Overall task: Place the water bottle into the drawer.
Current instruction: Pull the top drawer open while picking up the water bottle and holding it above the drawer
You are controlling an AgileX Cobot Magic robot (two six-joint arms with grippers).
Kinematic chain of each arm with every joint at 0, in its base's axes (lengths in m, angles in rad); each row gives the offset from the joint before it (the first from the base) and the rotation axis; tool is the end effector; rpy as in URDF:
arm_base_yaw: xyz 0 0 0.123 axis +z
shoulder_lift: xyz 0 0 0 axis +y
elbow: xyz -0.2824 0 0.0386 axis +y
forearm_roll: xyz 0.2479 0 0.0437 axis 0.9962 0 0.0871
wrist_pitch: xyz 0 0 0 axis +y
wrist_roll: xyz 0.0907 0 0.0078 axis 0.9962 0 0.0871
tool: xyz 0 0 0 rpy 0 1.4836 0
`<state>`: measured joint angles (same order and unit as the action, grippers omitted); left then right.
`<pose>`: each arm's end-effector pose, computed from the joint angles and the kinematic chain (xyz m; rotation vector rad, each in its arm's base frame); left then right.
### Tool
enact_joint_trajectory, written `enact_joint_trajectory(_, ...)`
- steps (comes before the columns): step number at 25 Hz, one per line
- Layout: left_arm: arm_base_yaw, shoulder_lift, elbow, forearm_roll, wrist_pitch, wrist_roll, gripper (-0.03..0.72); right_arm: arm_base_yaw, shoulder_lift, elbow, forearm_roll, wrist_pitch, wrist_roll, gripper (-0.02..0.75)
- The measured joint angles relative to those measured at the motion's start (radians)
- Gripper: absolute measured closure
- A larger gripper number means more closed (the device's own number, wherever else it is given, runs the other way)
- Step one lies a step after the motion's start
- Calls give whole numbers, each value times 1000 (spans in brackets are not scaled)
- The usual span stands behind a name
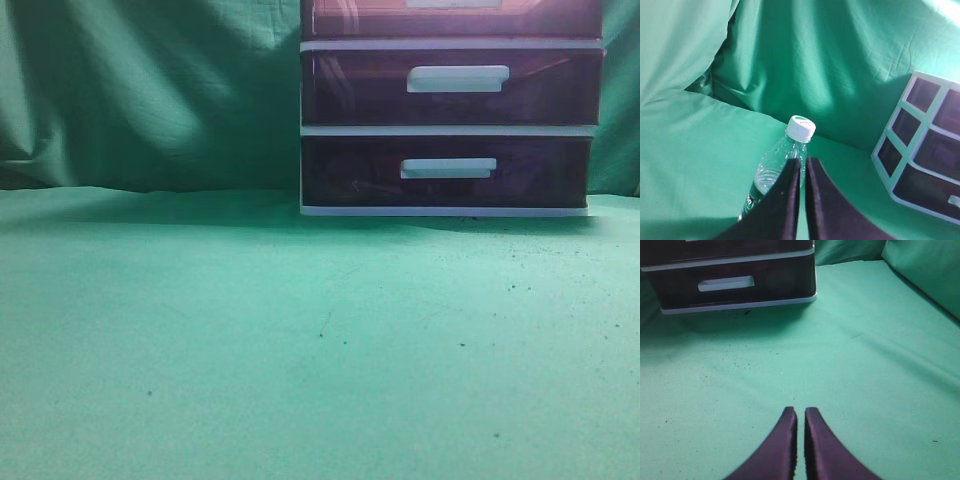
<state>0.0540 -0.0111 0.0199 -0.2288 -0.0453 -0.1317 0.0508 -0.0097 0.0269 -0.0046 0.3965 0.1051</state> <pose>0.0557 0.0039 0.2110 -0.3070 1.4200 -0.2432 0.0520 0.0025 0.1690 0.0487 1.8979 0.1015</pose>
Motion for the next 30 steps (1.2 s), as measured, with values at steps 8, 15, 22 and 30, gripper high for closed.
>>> enact_joint_trajectory(8, 0, 321, -193, -7, 120, -37, 688, 0, 0, 0, 0, 0, 0, 738)
enact_joint_trajectory(15, 0, 590, -370, -3, 126, -33, 688, 0, 0, 0, 0, 0, 0, 738)
enact_joint_trajectory(22, 0, 771, -408, 33, 96, 3, 688, 0, 0, 0, 0, 0, 0, 738)
enact_joint_trajectory(30, 0, 1024, -526, 132, 245, 119, 71, 0, 0, 0, 0, 0, 0, 738)
